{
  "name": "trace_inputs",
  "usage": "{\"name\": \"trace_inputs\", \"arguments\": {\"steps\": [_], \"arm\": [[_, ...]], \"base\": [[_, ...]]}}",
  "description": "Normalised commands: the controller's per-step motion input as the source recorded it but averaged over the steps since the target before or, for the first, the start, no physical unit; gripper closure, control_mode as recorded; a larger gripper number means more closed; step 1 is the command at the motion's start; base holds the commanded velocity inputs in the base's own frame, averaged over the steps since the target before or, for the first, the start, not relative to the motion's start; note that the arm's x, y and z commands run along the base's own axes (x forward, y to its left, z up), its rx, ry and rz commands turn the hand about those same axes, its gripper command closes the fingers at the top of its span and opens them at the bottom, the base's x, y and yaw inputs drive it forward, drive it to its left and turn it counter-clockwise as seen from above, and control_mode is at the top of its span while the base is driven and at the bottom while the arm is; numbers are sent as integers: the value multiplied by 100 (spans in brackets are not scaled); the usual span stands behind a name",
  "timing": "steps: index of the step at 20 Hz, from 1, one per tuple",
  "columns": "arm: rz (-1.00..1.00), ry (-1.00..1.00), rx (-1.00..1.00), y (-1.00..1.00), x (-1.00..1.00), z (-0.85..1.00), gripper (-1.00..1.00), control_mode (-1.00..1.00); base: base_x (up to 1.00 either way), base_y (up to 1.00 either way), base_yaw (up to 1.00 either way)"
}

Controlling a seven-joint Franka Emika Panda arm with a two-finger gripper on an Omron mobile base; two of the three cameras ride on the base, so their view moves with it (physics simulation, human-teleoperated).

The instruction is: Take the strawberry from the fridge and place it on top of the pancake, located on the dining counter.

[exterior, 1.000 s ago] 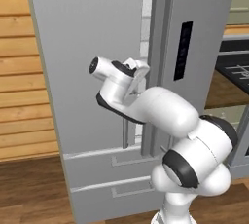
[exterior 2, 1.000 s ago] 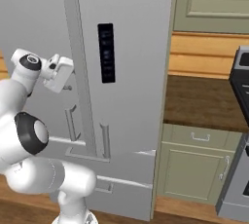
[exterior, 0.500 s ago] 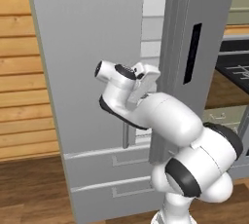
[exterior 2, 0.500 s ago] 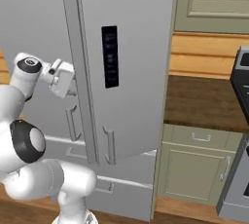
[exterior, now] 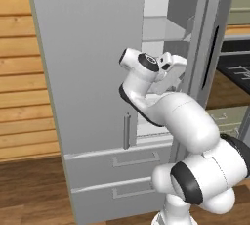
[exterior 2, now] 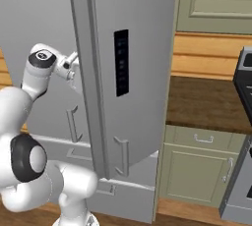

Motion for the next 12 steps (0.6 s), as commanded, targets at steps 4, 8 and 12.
{"name": "trace_inputs", "arguments": {"steps": [4,8,12], "arm": [[-14,0,0,-100,-28,54,-100,-100],[-16,0,0,-100,-35,36,-100,-100],[-16,0,0,-94,-21,17,-100,-100]], "base": [[0,0,0],[0,0,0],[0,0,0]]}}
